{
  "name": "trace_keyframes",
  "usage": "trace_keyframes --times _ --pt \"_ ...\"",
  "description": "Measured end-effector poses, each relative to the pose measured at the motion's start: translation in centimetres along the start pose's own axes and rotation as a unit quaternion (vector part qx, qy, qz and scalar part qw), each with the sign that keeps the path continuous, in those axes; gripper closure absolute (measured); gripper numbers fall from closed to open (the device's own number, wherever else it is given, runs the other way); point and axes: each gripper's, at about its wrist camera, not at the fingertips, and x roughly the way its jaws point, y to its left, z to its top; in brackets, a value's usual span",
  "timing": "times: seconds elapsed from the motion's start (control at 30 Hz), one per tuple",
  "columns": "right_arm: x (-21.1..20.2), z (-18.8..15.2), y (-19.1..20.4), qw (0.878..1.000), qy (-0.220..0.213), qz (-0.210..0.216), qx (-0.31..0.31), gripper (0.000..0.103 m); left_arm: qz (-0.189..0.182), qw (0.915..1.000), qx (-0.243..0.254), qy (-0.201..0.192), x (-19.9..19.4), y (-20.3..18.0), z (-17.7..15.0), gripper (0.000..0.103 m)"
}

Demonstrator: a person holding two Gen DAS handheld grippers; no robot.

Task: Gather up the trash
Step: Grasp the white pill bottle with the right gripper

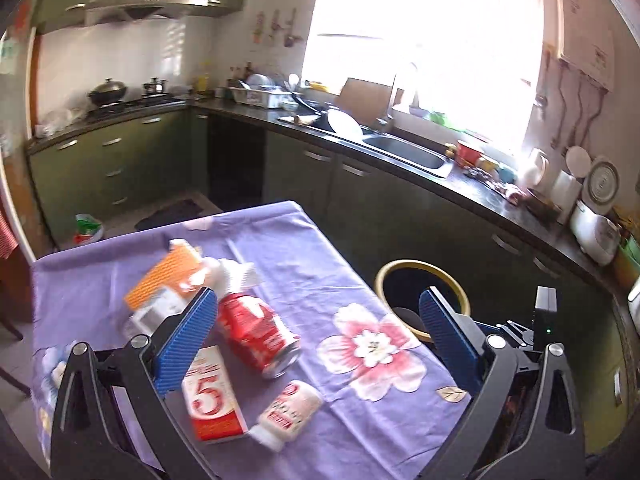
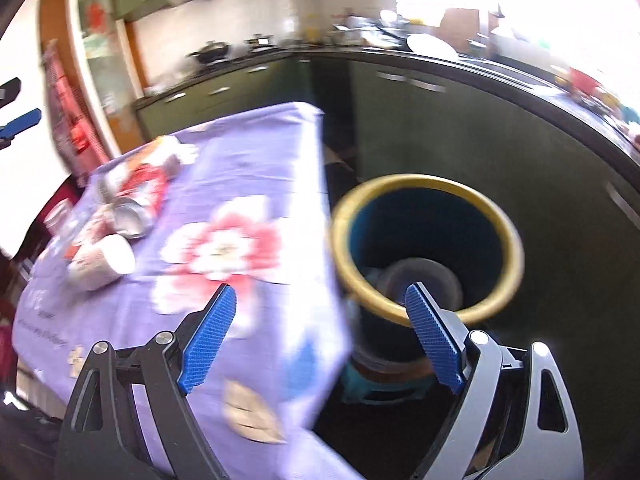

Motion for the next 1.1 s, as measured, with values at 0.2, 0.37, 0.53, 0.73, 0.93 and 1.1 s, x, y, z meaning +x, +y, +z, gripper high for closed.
trace_keyframes --times 0.2,0.37,0.53,0.73,0.93,1.1 --pt "2.5 0.7 10.6 0.99 -0.007 0.115 -0.083 0.008 0.056 0.9966 -0.056 -0.022 -5.2 7.8 -3.2 0.007" --pt "4.9 0.8 17.0 0.982 0.003 0.141 -0.129 0.005 0.066 0.9938 -0.089 -0.007 -5.9 10.7 -5.8 0.007" --pt "7.3 0.6 19.9 0.98 0.031 0.129 -0.145 0.005 0.069 0.9924 -0.102 -0.005 -6.1 11.9 -7.4 0.007" --pt "9.8 0.8 20.8 0.98 0.051 0.103 -0.165 0.005 0.064 0.9919 -0.11 -0.003 -6.3 13.0 -8.4 0.007" --pt "11.4 1.3 21.1 0.98 0.069 0.08 -0.171 0.005 0.058 0.9918 -0.114 0.003 -5.9 13.6 -9.0 0.007" --pt "12.1 1.5 21.6 0.977 0.077 0.077 -0.183 0.005 0.055 0.9918 -0.115 0.008 -5.5 13.7 -9.4 0.007"
